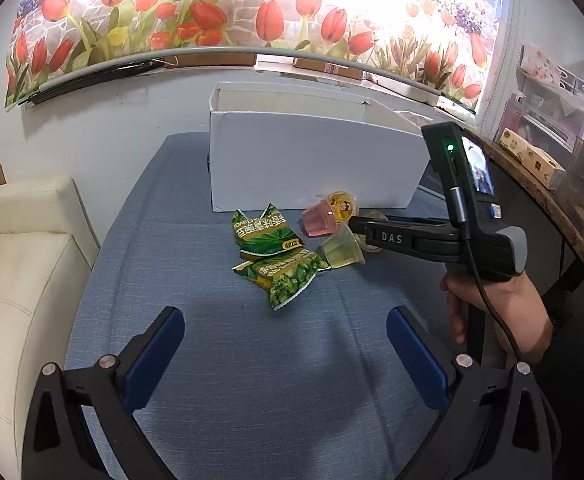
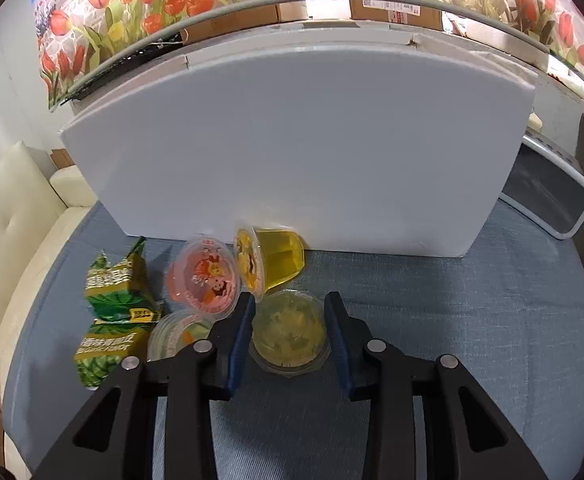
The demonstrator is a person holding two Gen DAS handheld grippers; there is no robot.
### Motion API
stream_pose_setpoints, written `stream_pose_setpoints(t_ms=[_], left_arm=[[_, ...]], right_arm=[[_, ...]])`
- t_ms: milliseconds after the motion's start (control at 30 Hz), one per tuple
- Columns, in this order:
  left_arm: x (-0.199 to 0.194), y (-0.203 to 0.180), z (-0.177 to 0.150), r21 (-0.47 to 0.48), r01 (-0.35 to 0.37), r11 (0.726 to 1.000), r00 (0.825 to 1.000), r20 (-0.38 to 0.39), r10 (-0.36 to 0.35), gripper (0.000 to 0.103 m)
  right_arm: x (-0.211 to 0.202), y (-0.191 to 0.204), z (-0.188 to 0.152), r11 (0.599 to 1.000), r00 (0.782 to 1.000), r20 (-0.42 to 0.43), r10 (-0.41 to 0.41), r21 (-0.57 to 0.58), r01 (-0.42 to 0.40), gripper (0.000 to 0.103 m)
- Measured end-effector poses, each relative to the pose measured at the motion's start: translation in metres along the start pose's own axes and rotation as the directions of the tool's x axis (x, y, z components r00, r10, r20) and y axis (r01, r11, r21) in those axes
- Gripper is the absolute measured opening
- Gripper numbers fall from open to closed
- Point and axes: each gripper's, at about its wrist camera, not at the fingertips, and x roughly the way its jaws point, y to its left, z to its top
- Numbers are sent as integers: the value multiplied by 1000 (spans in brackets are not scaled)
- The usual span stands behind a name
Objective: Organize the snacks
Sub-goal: 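Grasp a round yellow-green jelly cup with the right gripper, then grasp the yellow jelly cup with the left gripper while the right gripper holds its cup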
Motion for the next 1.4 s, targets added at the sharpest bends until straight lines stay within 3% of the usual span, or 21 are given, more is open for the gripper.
stream_pose_setpoints(t_ms=[533, 733, 867, 1333, 1400], left_arm=[[22, -43, 5, 94, -7, 996, 1000, -18, 8, 103], [35, -65, 7, 127, 3, 992, 999, -33, 1, 103], [40, -79, 8, 158, 5, 987, 1000, -30, 0, 103], [122, -101, 40, 177, -24, 984, 995, -96, 41, 103], [128, -98, 41, 155, -7, 988, 994, -110, 24, 97]], right_arm=[[-97, -22, -36, 1000, 994, 106, -10, -18, 12, 39], [-119, -43, -47, 998, 989, 135, 53, 33, -58, 39], [-131, -48, -52, 997, 987, 152, 53, 43, -60, 39], [-178, -73, -74, 996, 977, 211, 10, 85, -28, 39], [-181, -76, -75, 995, 977, 214, 7, 92, -28, 38]])
